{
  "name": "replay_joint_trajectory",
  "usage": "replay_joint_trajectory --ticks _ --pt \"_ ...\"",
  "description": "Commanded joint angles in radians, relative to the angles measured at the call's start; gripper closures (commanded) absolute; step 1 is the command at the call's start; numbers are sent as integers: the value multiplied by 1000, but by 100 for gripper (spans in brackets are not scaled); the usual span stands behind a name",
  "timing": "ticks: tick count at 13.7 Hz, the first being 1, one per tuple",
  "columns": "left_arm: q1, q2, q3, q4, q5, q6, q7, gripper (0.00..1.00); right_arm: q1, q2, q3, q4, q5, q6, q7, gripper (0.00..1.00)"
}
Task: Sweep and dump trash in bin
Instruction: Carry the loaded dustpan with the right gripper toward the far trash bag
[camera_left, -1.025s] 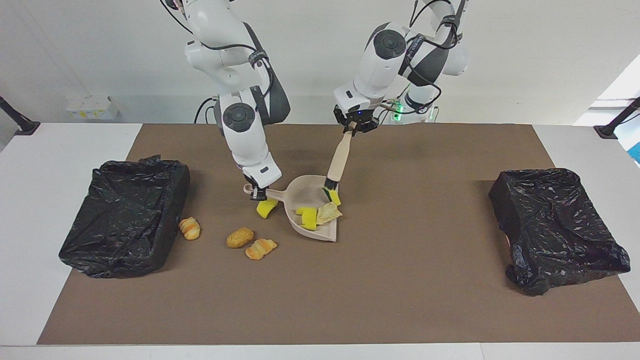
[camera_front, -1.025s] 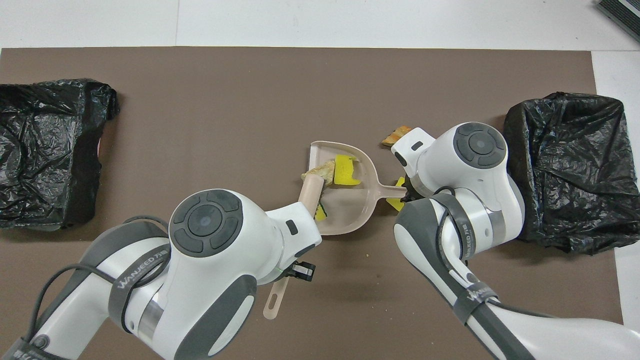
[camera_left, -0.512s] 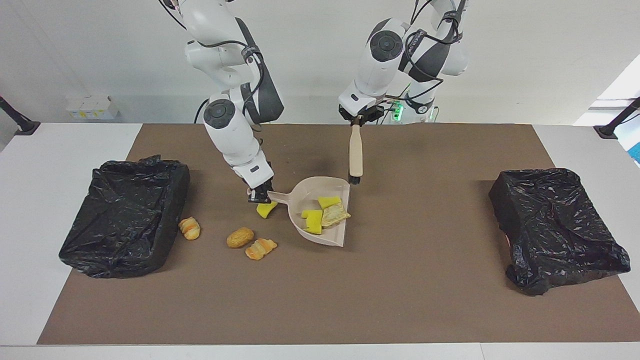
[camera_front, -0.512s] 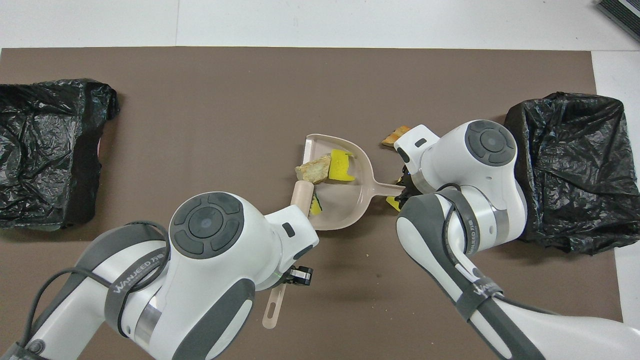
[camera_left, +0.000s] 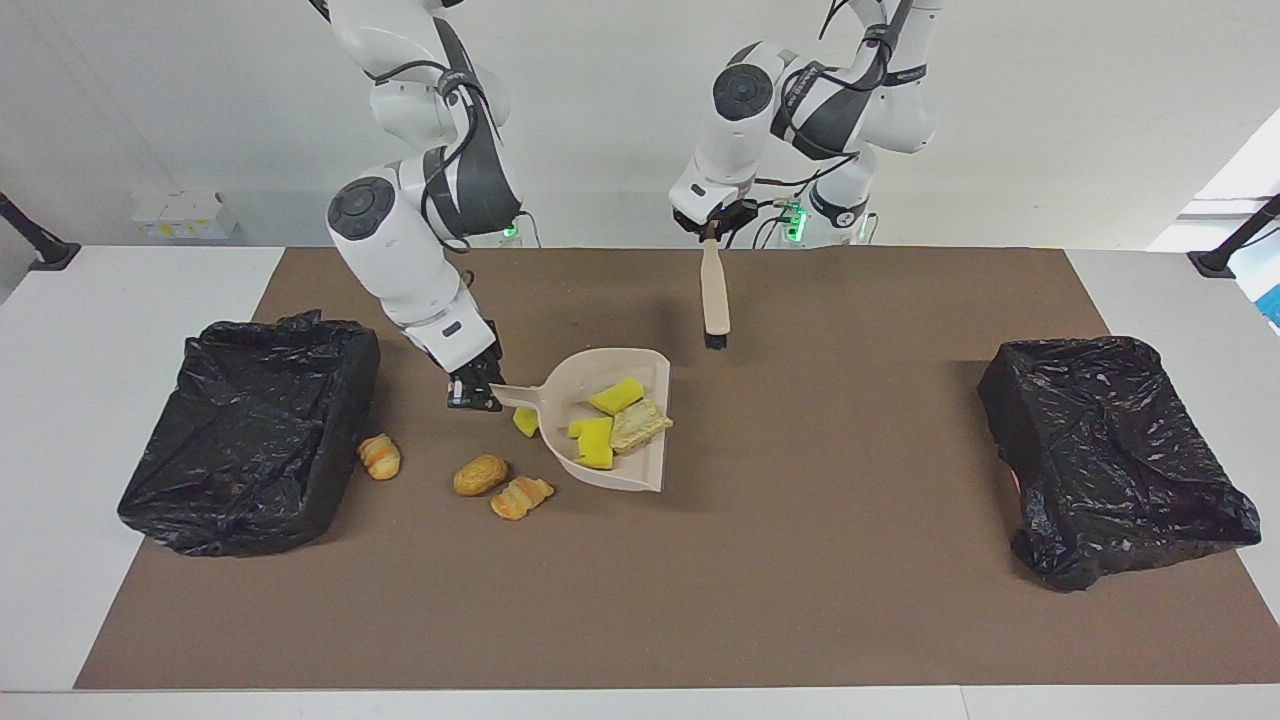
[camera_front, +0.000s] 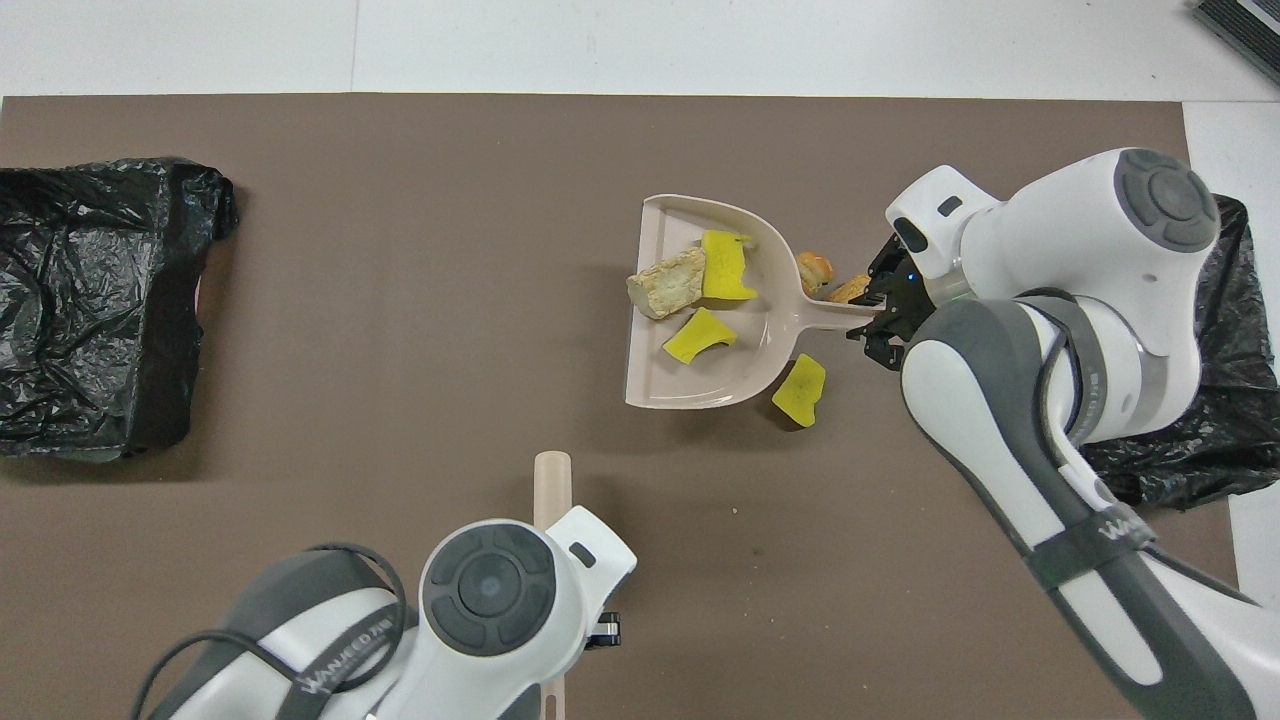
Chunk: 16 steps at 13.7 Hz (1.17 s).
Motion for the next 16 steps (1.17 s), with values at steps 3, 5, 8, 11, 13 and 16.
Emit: replay_joint_trajectory --ticks 3,5,8,11,13,16 --pt "-144 -28 7 -190 14 234 -129 100 -43 -1 5 79 1 -118 -79 100" --pt "-161 -28 7 -202 14 280 -140 100 -83 -2 2 84 -7 -139 -112 100" --pt "-161 -26 7 -202 11 285 -124 100 -135 -5 1 119 -13 -213 -181 100" --pt "-164 4 6 -202 8 331 -135 100 -194 -8 1 182 -74 -296 -227 100" --pt "-169 24 6 -207 7 340 -132 100 -230 -11 -1 191 -83 -345 -295 100" --pt "-169 26 7 -210 5 343 -130 100 -345 -18 -4 196 -83 -377 -427 100"
